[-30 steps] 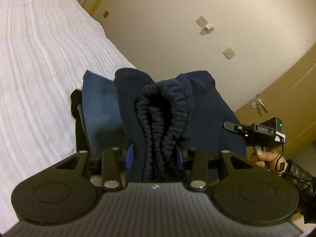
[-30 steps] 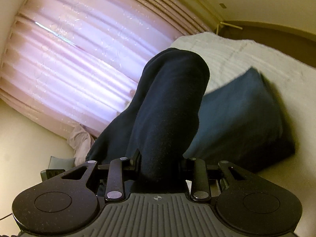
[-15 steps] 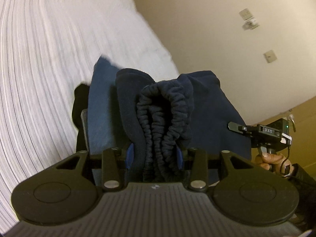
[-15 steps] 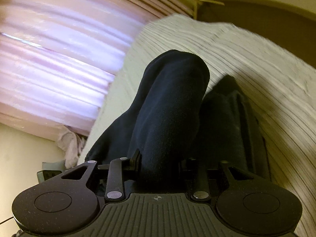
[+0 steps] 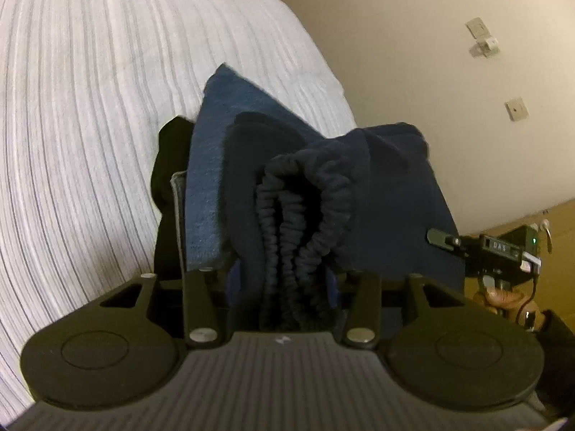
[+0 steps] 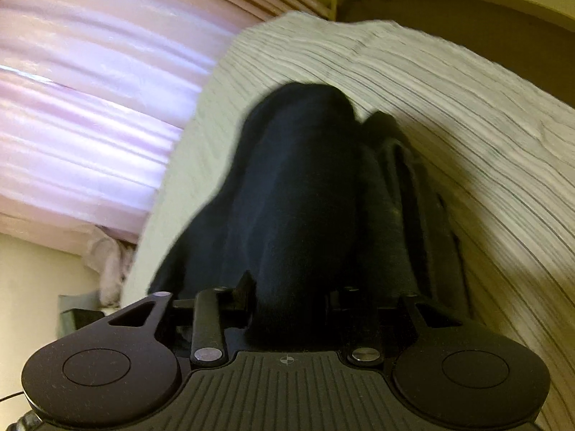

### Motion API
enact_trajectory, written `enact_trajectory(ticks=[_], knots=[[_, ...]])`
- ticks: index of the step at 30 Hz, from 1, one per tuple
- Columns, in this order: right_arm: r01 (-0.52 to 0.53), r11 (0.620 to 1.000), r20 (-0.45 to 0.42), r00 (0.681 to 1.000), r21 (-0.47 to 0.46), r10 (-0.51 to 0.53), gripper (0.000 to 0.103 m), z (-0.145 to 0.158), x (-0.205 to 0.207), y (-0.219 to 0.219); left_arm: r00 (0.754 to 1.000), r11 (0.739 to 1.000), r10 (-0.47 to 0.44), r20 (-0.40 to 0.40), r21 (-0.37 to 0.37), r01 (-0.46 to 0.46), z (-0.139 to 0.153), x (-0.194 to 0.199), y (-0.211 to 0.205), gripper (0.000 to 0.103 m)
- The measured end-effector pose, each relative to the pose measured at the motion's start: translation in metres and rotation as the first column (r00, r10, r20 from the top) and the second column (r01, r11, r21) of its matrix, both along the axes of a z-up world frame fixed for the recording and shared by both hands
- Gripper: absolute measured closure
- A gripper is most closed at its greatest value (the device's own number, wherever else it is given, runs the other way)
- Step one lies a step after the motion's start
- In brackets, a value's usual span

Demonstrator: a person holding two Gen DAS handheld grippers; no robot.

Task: Fold clothes
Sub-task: 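Lower the sweatpants onto the stack of folded clothes with both grippers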

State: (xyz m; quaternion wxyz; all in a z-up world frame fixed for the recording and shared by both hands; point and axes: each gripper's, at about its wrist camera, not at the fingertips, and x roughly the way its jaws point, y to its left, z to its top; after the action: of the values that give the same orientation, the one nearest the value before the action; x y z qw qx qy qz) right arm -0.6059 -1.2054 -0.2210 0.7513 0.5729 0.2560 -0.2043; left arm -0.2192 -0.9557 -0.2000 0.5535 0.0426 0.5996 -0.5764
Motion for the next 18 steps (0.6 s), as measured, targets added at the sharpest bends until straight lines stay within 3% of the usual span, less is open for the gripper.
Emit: enact_trajectory(ticks=[6,11,15,18], knots=[[0.059,0.997,-0.006,0.998,-0.044,-0.059,0.058,0.009,-0.020,0.010,0.997,1.000,0.012,0.074,-0.015,-0.011,0.020,0.003,0.015,0.060],[0.139,0.960,-0.019,0.989,-0.245,-0.148,0.058,0.055,-0.049,0.039,0.988,0.994,0.046,0.150,-0.103,-0.031,0.055,0.004,0.035,0.065],[0.065,0.933,0.029,0.998,-0.355,-0.059,0.058,0.081,-0.047,0.079,0.982,0.977,-0.041,0.185,-0.197,0.077,0.078,-0.018,0.028,0.067],[-0.039,0.935,-0.008,0.999,-0.351,0.039,0.058,0.070,-0.033,0.095,0.959,0.966,-0.130,0.251,-0.185,0.179,0.075,-0.040,0.004,0.069]])
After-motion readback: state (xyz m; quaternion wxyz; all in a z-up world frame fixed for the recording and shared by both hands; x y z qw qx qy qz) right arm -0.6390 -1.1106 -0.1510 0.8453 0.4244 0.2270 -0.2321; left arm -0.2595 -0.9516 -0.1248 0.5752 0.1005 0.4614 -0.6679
